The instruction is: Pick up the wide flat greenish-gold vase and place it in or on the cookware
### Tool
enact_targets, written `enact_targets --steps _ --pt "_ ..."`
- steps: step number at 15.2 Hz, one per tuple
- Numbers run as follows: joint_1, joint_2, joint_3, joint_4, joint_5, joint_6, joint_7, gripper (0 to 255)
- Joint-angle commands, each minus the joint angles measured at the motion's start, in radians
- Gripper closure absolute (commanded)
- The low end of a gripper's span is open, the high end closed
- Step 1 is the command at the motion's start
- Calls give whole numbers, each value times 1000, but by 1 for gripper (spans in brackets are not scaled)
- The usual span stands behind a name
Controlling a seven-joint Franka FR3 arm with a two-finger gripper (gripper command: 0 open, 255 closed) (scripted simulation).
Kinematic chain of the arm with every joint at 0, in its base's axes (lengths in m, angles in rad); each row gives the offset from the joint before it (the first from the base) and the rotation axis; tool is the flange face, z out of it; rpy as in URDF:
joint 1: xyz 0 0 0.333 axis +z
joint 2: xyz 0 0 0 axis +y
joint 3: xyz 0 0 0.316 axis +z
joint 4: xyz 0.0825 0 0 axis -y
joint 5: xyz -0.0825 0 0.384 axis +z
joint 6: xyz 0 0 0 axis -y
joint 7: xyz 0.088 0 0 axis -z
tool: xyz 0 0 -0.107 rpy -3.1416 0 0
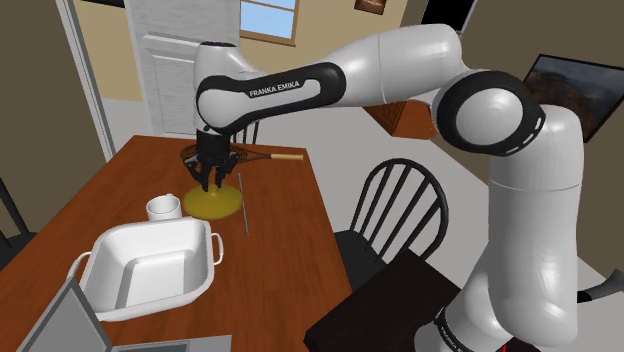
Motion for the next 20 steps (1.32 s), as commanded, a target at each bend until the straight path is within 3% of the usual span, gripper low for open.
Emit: enact_targets --steps 1,8,10,11,20 --pt "37 47 5 88 -15 -40 42 255" --pt "175 237 13 420 -61 -183 161 255" --pt "222 318 11 566 -74 -247 187 255" --pt "260 394 7 704 -84 -308 202 255" --pt "246 383 6 562 -85 -178 209 255"
